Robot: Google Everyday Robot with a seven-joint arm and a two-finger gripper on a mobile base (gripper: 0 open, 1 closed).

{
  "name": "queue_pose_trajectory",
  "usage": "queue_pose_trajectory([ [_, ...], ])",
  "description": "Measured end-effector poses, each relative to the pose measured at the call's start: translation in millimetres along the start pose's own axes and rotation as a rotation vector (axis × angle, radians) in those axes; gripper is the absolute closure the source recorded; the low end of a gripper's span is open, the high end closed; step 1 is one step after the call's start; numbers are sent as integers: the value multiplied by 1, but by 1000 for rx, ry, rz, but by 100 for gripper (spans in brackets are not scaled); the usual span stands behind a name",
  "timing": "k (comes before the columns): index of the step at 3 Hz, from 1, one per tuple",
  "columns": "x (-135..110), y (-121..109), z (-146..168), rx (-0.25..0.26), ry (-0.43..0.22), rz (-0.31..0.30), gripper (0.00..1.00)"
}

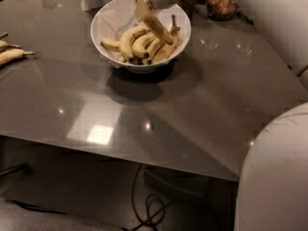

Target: Pick banana from white bowl

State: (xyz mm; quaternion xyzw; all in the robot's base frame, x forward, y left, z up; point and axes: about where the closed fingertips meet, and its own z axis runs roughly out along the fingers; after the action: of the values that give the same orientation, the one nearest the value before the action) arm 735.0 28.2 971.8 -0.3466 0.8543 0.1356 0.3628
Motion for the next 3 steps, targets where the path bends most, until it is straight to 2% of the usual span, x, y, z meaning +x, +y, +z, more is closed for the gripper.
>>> queue_pose_trajectory([
  [1,14,13,-22,-26,60,23,100],
  [2,36,29,-53,-50,57,65,100],
  [3,67,47,-77,-76,25,110,100],
])
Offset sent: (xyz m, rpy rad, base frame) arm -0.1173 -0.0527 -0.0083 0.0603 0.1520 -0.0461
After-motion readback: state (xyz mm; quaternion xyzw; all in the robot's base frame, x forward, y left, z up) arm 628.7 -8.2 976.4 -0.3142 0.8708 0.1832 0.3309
